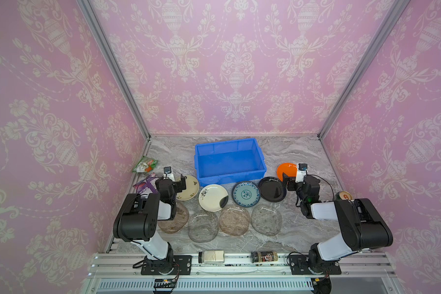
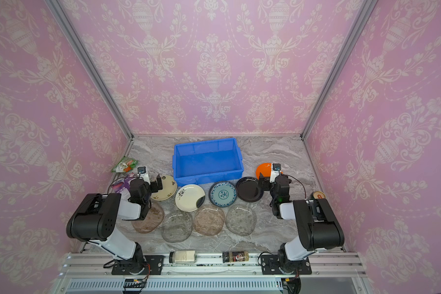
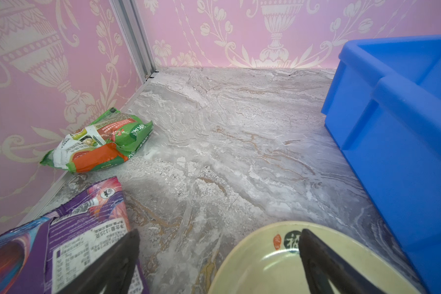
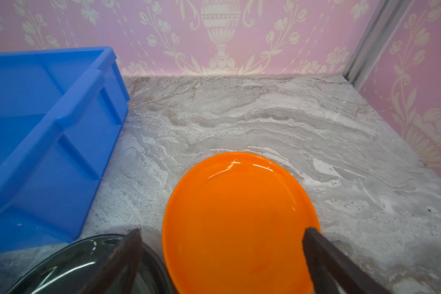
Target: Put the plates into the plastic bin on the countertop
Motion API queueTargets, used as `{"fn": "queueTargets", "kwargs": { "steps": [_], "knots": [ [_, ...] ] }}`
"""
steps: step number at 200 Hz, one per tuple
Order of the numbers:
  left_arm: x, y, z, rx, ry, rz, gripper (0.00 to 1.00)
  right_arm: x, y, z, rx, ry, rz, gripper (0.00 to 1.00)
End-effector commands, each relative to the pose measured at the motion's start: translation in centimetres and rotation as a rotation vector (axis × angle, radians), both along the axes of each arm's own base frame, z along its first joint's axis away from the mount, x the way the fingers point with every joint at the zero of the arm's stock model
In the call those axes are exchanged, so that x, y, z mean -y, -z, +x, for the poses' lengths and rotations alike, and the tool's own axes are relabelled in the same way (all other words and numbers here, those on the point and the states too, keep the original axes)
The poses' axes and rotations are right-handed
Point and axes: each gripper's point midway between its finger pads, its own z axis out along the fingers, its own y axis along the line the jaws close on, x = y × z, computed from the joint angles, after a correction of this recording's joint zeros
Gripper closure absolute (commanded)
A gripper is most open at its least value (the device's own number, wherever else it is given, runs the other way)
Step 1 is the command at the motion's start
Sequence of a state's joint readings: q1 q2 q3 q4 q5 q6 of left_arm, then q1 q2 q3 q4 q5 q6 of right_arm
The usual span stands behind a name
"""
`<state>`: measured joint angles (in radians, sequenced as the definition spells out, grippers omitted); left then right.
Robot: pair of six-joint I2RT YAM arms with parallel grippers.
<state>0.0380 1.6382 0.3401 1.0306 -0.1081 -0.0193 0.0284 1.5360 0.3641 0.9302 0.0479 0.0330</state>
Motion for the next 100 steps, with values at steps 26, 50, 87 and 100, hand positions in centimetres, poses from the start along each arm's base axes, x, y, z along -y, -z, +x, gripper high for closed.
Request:
{"fn": "queueTargets", "kwargs": {
  "steps": [26, 50, 87, 100],
  "knots": [
    [1.0, -0.1, 0.5, 0.001, 0.07, -0.042, 0.01, 0.0, 0.1, 0.1, -0.001, -0.003, 0.008, 0.0],
    [0.6, -0.4, 0.3, 0.038, 0.106, -0.116, 0.01, 0.0, 0.1, 0.1, 0.001, -0.004, 0.009, 0.0],
    [2.1, -2.2, 0.4, 0.009, 0.198, -0.119, 0.01, 1.8, -2.9, -0.3, -0.014, 0.114, -0.018, 0.0],
    [0.5, -3.5, 0.0, -0.01, 0.099, -0.116, 0.01, 3.2, -4.6, -0.8, -0.009, 0.215, -0.013, 0.0]
  ]
}}
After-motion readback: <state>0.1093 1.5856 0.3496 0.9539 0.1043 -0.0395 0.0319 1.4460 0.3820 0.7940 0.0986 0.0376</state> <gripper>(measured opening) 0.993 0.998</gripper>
